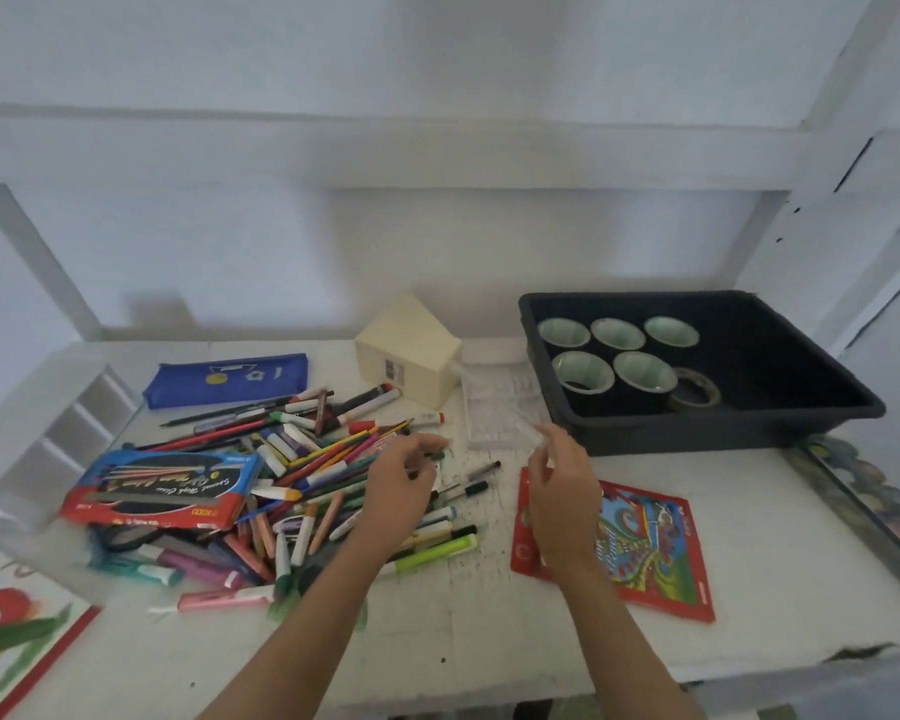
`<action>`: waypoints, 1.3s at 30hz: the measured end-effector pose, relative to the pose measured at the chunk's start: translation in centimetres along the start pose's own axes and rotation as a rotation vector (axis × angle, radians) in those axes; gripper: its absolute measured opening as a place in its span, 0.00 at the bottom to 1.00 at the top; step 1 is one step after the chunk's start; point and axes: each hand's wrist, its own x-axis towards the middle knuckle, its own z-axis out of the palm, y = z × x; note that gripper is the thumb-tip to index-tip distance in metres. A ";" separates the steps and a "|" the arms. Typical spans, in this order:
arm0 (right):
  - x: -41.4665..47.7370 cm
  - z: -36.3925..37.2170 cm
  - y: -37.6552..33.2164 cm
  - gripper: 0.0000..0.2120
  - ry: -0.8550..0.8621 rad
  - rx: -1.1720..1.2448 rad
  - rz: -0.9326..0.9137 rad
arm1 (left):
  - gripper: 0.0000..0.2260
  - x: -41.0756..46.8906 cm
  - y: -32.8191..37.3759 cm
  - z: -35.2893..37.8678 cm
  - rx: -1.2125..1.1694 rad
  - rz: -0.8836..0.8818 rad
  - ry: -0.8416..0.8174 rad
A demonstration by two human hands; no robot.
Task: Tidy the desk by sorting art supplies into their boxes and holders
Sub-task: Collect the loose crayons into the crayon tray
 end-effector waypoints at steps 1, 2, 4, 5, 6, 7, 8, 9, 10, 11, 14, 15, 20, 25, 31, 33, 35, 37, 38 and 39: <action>-0.1 -0.7 -0.5 0.08 0.009 0.094 0.066 | 0.16 -0.2 0.3 -0.1 -0.014 0.004 0.038; -0.2 -1.5 -1.0 0.07 -0.005 0.179 0.149 | 0.15 -0.3 0.7 -0.3 -0.025 0.000 0.074; -0.4 -3.3 -1.8 0.05 -0.052 0.329 0.320 | 0.16 -0.6 1.3 -0.6 -0.043 -0.022 0.164; -0.6 -3.8 -2.1 0.06 -0.063 0.393 0.385 | 0.18 -0.6 1.4 -0.8 -0.062 -0.024 0.220; -0.8 -4.6 -2.3 0.07 -0.072 0.452 0.441 | 0.19 -0.7 1.4 -1.0 -0.086 -0.031 0.264; -1.0 -5.6 -2.5 0.08 -0.094 0.512 0.498 | 0.18 -1.1 1.5 -1.2 -0.113 -0.047 0.287; -1.3 -6.2 -2.4 0.08 -0.136 0.579 0.572 | 0.16 -1.6 1.7 -1.4 -0.139 -0.066 0.288; -1.7 -6.9 -2.2 0.07 -0.197 0.656 0.654 | 0.14 -2.1 1.8 -1.5 -0.151 -0.086 0.276; -2.3 -7.7 -2.0 0.07 -0.267 0.712 0.723 | 0.13 -3.0 1.9 -1.5 -0.162 -0.099 0.270; -2.7 -8.2 -1.7 0.07 -0.328 0.740 0.753 | 0.12 -3.7 1.9 -1.5 -0.156 -0.099 0.269; -4.3 -9.8 -1.5 0.06 -0.448 0.743 0.734 | 0.05 -6.6 1.2 -1.5 -0.108 -0.089 0.312; -4.9 -10.3 -1.6 0.06 -0.478 0.731 0.723 | 0.04 -7.8 0.8 -1.5 -0.125 -0.110 0.343; -7.2 -10.1 -2.3 0.05 -0.616 0.687 0.733 | 0.05 -12.9 -0.9 -2.8 -0.096 -0.161 0.470; -8.9 -8.2 -4.6 0.11 -0.625 0.773 0.719 | 0.15 -16.5 -2.9 -6.2 0.014 -0.070 0.487; -10.3 -4.8 -7.4 0.09 -0.731 0.597 0.484 | 0.09 -18.7 -6.9 -11.9 0.336 0.050 0.283; -10.9 -3.1 -8.4 0.07 -0.806 0.522 0.396 | 0.09 -19.0 -8.2 -14.0 0.391 0.040 0.243; -11.5 -1.2 -9.3 0.08 -0.826 0.446 0.289 | 0.12 -19.4 -9.5 -16.0 0.410 0.048 0.199; -12.1 0.4 -10.2 0.08 -0.819 0.376 0.162 | 0.20 -19.7 -11.0 -18.1 0.403 0.020 0.115; -12.4 1.2 -10.7 0.08 -0.815 0.346 0.116 | 0.23 -19.8 -11.7 -19.0 0.403 -0.010 0.059; -12.8 2.0 -11.0 0.08 -0.807 0.311 0.080 | 0.25 -19.7 -12.5 -19.9 0.427 -0.023 0.006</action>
